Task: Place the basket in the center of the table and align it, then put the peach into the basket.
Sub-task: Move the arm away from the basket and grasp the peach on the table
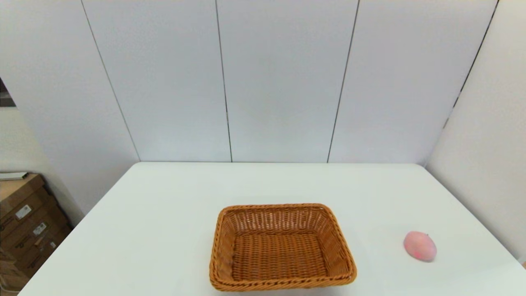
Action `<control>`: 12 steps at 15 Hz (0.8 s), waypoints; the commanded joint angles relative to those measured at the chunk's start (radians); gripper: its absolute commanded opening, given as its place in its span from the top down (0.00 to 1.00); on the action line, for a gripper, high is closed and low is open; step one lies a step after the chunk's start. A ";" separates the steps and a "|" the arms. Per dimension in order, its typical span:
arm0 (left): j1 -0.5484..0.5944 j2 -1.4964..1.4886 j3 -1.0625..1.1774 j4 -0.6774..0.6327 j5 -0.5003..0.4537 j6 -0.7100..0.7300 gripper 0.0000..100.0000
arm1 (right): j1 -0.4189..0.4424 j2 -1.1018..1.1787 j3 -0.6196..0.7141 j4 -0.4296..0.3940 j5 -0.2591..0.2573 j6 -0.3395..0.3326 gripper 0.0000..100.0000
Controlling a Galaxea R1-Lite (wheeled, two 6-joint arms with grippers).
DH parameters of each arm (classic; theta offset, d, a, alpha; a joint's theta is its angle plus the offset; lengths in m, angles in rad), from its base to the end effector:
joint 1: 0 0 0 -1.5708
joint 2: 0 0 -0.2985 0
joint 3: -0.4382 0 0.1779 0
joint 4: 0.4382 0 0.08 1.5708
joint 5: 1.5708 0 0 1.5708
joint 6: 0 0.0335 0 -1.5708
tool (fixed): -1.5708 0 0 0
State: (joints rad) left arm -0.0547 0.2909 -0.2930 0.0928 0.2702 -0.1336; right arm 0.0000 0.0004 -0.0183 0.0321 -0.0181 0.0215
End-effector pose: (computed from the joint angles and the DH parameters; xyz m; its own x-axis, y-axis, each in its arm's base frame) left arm -0.0127 0.0097 0.1513 0.9729 0.2141 -0.0873 -0.2229 0.9688 -0.1087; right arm -0.0253 -0.0006 0.0769 0.9997 -0.0181 -0.0142 0.0184 0.9996 0.0212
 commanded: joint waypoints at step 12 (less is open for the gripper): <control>0.055 -0.292 0.291 -0.100 -0.252 0.088 0.00 | 0.000 -0.002 0.000 -0.001 0.000 -0.006 0.00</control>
State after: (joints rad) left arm 0.0000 0.0013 -0.0157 0.0089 0.0172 -0.0413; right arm 0.0000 0.0004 -0.0183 0.0321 -0.0183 0.0211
